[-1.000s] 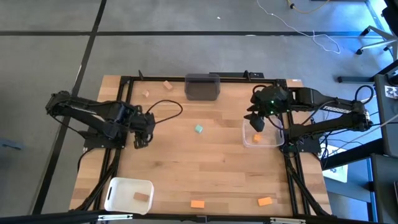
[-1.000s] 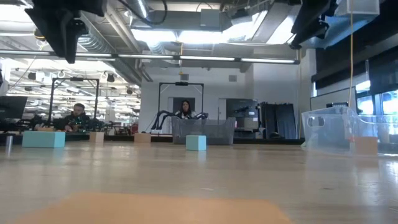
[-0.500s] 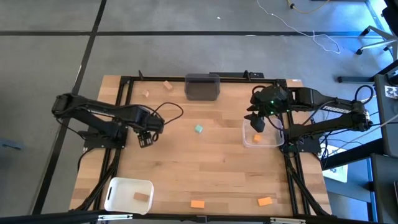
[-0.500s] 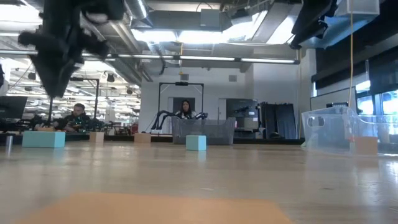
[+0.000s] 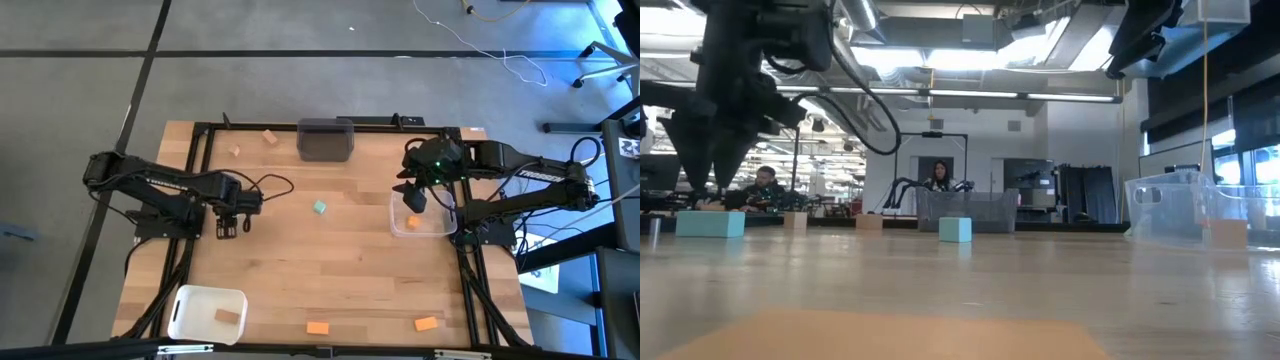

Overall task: Sort & place blocks by color
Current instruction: Put the bottom left blue block into the black bin, then put the bottom blue block into the black bin

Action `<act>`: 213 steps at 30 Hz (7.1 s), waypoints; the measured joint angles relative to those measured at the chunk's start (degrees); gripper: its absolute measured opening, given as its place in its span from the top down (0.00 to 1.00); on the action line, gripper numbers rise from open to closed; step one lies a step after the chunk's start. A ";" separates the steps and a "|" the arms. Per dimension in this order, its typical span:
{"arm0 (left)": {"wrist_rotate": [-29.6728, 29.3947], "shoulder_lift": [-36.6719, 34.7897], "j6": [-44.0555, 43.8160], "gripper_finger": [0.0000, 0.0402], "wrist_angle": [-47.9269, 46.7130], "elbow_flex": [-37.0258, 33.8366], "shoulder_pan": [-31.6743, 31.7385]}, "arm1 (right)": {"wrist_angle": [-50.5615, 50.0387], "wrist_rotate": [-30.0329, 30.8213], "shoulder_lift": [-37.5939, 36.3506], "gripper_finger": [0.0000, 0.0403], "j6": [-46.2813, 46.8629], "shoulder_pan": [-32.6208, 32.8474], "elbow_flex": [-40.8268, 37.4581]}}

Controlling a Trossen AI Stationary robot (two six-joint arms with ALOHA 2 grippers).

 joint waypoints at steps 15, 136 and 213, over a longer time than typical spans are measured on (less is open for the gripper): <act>-0.53 1.38 2.25 0.49 2.86 -0.61 4.03 | 0.00 -0.02 0.00 0.50 -0.99 0.00 0.00; 24.26 52.85 32.25 0.51 -19.26 81.79 27.04 | 2.48 8.69 0.04 0.50 -13.31 0.00 -0.04; 6.75 53.18 33.28 0.70 4.01 75.47 23.17 | 2.99 8.41 0.04 0.50 -14.43 -0.01 -0.04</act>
